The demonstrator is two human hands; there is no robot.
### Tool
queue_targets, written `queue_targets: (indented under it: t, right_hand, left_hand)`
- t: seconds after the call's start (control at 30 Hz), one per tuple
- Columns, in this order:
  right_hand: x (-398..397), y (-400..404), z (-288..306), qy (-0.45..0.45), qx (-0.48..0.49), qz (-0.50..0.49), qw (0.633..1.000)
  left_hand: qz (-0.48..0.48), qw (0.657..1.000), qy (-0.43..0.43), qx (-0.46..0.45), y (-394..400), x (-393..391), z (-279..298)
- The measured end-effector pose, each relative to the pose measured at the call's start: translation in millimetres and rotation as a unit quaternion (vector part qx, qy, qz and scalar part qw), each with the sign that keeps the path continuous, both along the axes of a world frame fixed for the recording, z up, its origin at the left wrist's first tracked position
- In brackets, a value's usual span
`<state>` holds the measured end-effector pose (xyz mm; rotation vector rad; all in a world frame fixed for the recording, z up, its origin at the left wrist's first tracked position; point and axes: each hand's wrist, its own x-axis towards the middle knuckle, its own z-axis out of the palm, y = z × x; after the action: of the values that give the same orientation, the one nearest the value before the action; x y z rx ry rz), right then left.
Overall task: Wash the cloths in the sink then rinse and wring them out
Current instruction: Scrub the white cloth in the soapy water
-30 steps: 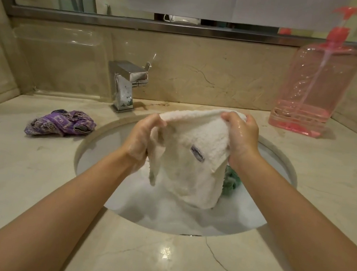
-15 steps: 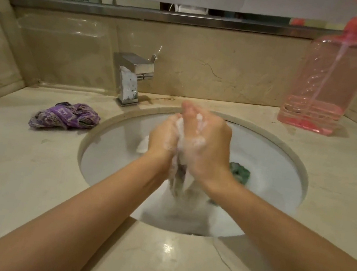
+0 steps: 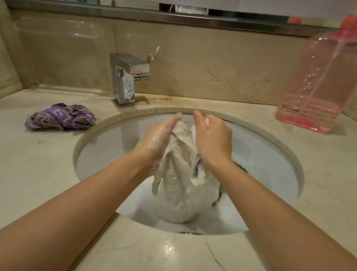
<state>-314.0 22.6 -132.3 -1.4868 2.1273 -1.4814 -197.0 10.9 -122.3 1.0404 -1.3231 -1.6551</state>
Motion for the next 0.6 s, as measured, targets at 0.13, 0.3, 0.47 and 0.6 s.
queue_targets:
  t: [0.13,0.3,0.47,0.6]
  right_hand:
    - [-28.8,-1.3,-0.5,-0.158,0.074,0.08,0.981]
    - [-51.8,14.5,7.0,-0.002,0.229,0.135,0.964]
    - [-55.5,11.5,9.4,-0.031,0.105,0.021,0.994]
    - [-44.3,20.8,17.1,-0.244,0.021,0.178,0.953]
  left_hand:
    - [0.07,0.997,0.03,-0.025,-8.2,4.9,-0.2]
    - [0.14,0.99,-0.021,-0.006,-14.6,10.2,-2.3]
    - [0.141,0.988,-0.041,-0.046,-15.5,9.9,-6.1]
    - [0.121,0.992,-0.009,-0.034,-11.6,7.2,-3.5]
